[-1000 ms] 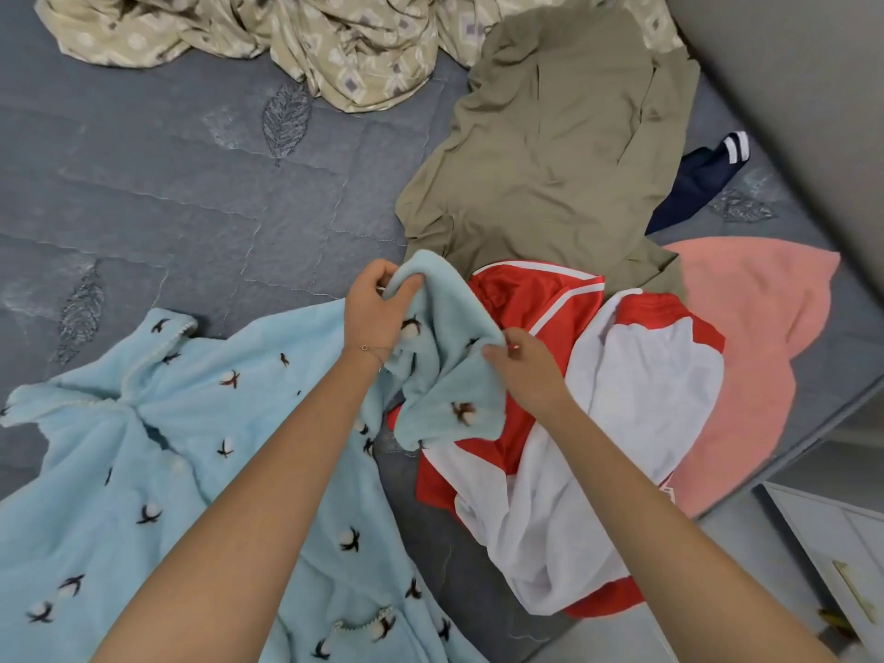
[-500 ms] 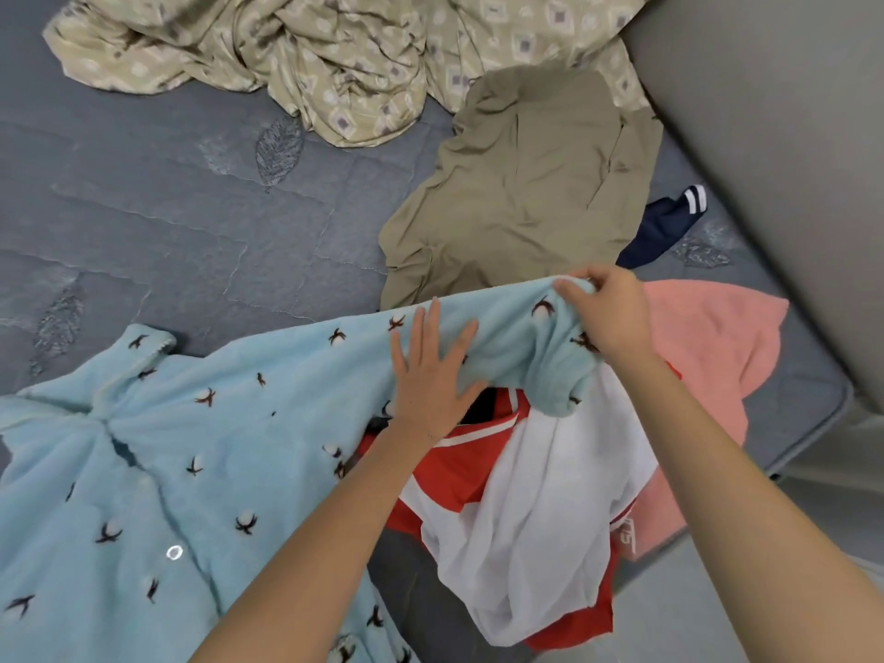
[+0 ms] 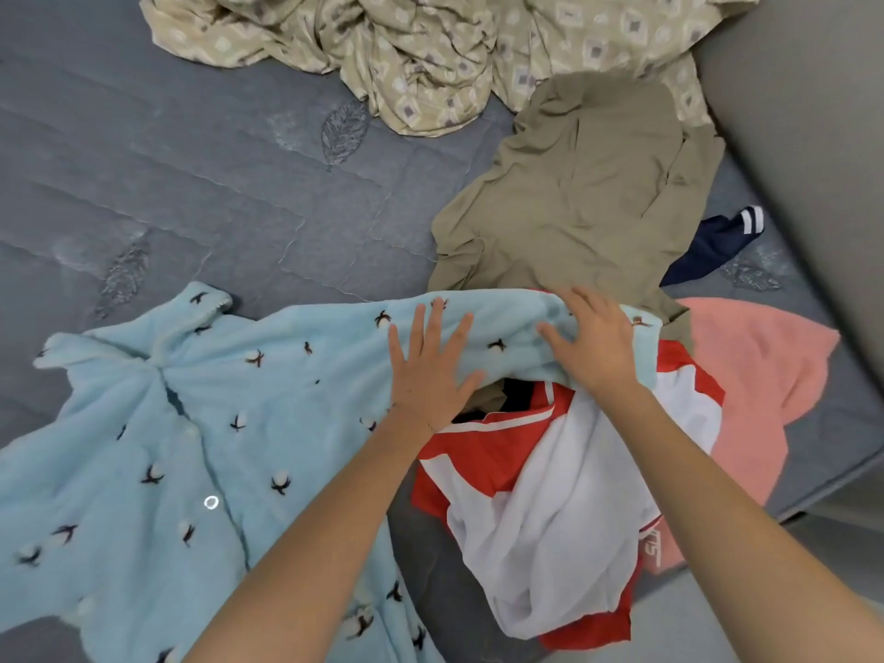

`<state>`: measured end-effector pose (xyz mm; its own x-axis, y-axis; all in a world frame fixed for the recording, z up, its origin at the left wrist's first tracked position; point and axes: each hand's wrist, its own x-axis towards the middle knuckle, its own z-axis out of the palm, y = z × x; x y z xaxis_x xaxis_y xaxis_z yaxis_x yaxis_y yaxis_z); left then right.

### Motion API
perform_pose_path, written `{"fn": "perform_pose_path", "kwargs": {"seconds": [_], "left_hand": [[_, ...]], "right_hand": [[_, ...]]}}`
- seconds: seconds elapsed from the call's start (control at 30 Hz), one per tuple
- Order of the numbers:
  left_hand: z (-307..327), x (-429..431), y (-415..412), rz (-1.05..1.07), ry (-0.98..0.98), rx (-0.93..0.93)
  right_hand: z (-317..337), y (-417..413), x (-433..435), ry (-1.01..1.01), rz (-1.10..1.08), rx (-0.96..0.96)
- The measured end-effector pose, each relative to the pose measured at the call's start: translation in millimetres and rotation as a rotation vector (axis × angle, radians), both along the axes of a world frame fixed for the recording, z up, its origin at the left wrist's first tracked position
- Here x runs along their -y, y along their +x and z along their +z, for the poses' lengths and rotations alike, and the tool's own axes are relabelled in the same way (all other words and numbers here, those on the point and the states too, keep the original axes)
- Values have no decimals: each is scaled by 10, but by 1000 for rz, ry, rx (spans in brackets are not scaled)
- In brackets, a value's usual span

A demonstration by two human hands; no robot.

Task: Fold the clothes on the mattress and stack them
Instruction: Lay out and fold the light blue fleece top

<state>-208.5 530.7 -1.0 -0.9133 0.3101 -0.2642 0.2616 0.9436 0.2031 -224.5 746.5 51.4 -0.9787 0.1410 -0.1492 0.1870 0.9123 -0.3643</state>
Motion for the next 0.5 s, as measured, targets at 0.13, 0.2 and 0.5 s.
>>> {"fn": "perform_pose_path", "kwargs": {"seconds": [0.13, 0.2, 0.5], "left_hand": [[170, 493, 115, 111, 20, -23], [256, 789, 219, 186, 60, -43], [361, 2166, 1106, 389, 66, -112]], "right_hand": [[99, 70, 416, 14, 62, -15], [138, 121, 656, 29, 83, 18], [212, 793, 1916, 15, 280, 6]]}}
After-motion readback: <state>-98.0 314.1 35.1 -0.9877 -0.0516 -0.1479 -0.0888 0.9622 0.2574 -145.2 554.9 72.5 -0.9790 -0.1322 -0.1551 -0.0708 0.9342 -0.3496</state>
